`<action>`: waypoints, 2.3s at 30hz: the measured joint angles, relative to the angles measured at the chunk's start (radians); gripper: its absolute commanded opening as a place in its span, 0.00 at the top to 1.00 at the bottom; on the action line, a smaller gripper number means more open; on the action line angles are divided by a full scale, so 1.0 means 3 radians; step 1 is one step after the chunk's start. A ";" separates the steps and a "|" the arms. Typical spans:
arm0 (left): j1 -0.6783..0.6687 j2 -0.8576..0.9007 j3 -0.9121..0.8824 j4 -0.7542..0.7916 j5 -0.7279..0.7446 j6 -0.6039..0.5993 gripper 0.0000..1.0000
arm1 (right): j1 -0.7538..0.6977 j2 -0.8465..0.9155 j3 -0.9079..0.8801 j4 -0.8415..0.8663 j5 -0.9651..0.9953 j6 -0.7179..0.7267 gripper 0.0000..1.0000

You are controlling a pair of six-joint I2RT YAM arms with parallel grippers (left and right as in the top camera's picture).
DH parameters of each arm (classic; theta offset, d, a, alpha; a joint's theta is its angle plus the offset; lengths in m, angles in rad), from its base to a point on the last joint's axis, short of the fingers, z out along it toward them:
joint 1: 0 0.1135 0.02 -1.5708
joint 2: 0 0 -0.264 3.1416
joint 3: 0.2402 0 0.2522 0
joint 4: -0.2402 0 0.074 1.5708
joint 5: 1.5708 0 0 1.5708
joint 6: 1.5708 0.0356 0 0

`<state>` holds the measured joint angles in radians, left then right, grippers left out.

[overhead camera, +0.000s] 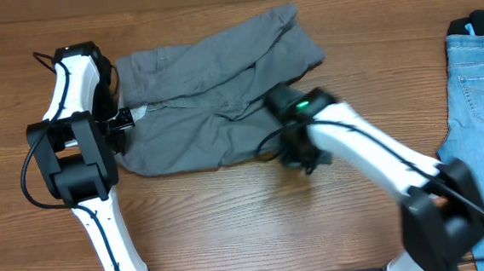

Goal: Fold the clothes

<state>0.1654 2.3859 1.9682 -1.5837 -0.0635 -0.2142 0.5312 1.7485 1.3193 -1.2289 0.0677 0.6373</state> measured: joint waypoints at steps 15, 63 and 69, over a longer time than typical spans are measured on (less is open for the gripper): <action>-0.0347 -0.2059 0.0066 0.0170 0.0036 -0.0065 0.96 | -0.0559 -0.0643 0.0977 -0.0153 0.0333 -0.0112 0.96; -0.0099 -0.1678 0.2117 0.1161 0.0375 0.0121 0.96 | -0.1214 0.0107 0.3525 0.0623 -0.0156 -0.0495 0.96; -0.0084 -0.1740 0.2168 0.0263 0.0529 0.0191 0.96 | -0.1241 -0.0127 0.3429 -0.0123 -0.0259 -0.0434 0.96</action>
<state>0.1402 1.8641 2.6186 -1.5047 0.0952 -0.1570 0.1589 1.7103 2.3482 -1.2659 -0.0101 0.5072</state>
